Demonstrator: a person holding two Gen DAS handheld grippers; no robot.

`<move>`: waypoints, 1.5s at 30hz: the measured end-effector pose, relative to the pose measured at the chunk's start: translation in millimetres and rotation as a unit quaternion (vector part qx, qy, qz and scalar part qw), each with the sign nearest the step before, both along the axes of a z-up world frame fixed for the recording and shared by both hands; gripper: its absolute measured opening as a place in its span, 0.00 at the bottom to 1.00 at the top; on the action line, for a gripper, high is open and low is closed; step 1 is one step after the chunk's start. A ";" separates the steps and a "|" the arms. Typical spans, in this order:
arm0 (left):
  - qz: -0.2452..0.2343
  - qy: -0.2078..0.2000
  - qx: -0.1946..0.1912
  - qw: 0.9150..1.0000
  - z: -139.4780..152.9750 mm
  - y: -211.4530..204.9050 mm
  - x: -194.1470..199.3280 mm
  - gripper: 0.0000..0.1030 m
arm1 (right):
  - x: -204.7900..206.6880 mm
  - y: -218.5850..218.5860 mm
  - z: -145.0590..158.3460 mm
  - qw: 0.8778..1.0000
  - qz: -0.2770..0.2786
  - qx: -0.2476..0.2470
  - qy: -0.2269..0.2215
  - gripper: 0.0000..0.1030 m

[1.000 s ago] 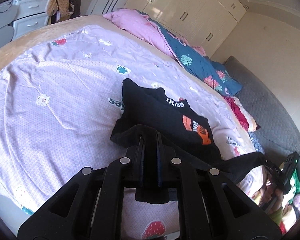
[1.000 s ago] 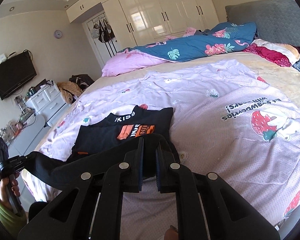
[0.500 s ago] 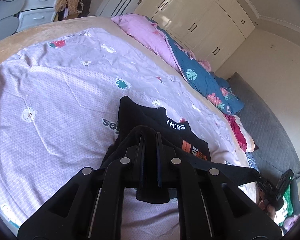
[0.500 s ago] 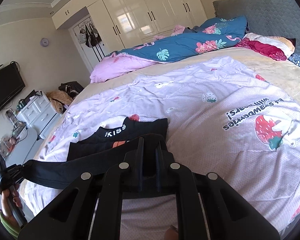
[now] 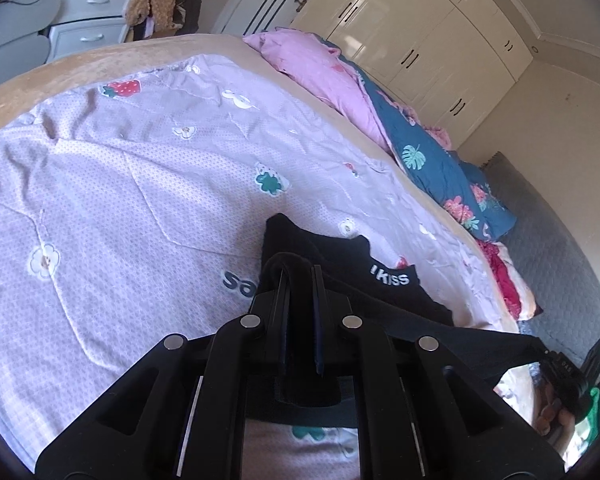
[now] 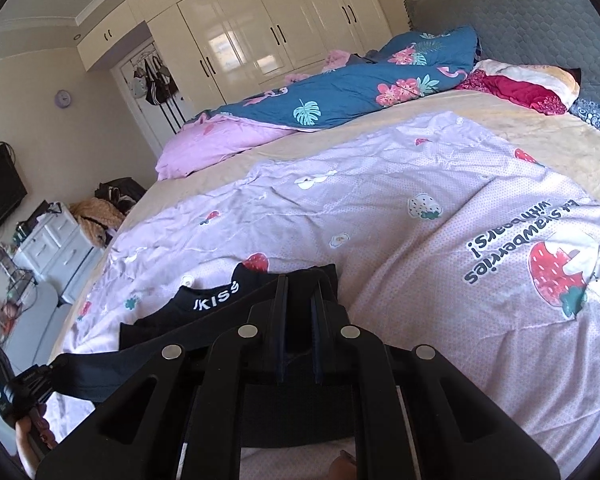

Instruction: Fold small clothes

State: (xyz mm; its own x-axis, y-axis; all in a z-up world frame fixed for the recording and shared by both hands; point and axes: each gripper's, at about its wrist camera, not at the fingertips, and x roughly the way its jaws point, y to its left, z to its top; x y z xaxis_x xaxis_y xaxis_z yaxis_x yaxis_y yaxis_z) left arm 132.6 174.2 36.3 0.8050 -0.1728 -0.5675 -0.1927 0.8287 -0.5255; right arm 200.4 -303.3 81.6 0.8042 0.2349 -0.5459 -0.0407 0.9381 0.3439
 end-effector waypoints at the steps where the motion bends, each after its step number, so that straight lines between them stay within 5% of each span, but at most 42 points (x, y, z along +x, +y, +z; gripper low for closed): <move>1: 0.000 0.001 0.003 1.000 -1.7 1.0 3.6 0.03 | 2.4 2.0 -1.4 1.000 -0.002 -0.004 0.000 0.09; 15: -0.011 0.029 0.023 0.999 -27.2 1.9 32.3 0.03 | 32.8 15.1 -43.0 0.999 -0.022 -0.043 0.021 0.09; 20: -0.017 0.025 0.032 0.999 -23.1 -4.2 30.6 0.05 | 29.6 14.2 -49.0 0.997 -0.034 -0.070 0.011 0.28; 25: 0.003 0.002 0.071 0.997 -7.5 -6.7 18.9 0.29 | 15.8 20.4 -46.5 0.995 -0.019 -0.094 -0.017 0.33; 33: -0.026 0.005 0.104 0.994 -4.7 -20.7 6.5 0.29 | -2.4 60.6 -55.0 0.990 0.054 -0.130 -0.022 0.35; 37: -0.057 0.010 0.119 0.991 -5.7 -34.9 0.0 0.29 | -9.1 79.3 -62.0 0.986 0.085 -0.146 -0.010 0.17; 40: -0.083 0.021 0.115 0.990 -12.2 -44.4 -1.1 0.29 | -12.9 88.8 -65.0 0.983 0.102 -0.155 -0.006 0.16; 43: -0.114 0.044 0.126 0.984 -23.9 -59.5 0.3 0.11 | -16.4 94.6 -68.8 0.981 0.119 -0.150 0.004 0.16; 45: -0.134 0.062 0.155 0.977 -31.8 -73.7 0.1 0.09 | -18.5 99.6 -73.6 0.979 0.130 -0.156 0.014 0.15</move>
